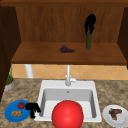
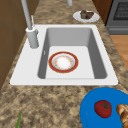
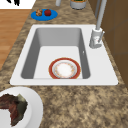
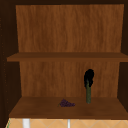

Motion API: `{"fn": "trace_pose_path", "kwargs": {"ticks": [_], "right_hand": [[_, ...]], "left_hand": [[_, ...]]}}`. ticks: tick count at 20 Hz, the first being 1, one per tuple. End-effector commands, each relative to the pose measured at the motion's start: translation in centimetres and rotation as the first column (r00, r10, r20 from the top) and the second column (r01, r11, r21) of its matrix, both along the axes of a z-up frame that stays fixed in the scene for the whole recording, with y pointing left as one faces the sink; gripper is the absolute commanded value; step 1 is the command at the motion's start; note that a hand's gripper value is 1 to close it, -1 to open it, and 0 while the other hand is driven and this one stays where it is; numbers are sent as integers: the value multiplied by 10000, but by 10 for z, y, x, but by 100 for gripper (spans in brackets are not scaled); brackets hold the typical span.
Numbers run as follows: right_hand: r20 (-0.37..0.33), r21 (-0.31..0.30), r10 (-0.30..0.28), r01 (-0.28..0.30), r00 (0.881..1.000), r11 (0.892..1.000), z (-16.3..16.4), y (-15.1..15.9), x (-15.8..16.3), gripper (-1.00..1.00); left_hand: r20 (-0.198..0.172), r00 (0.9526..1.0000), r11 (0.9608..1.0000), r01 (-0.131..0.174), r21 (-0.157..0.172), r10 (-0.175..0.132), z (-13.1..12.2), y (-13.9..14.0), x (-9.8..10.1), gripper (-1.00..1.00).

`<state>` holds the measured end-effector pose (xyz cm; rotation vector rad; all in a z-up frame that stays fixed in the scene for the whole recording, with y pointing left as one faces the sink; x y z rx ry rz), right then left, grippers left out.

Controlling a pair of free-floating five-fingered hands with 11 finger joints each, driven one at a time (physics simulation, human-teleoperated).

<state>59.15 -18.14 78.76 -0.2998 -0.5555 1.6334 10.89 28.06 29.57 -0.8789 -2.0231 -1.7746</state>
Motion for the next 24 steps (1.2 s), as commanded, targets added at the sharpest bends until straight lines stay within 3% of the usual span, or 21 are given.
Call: {"fn": "trace_pose_path", "kwargs": {"ticks": [1,10,24], "right_hand": [[235,267,-3,-3,9997,9996,21,-11,-12,100],[840,268,-31,9,9965,9996,53,-29,-73,100],[1986,-169,86,-54,9800,9998,47,-34,-182,100]], "left_hand": [[0,10000,10000,0,0,0,0,0,0,0],[0,10000,10000,0,0,0,0,0,0,0],[0,10000,10000,0,0,0,0,0,0,0]]}}
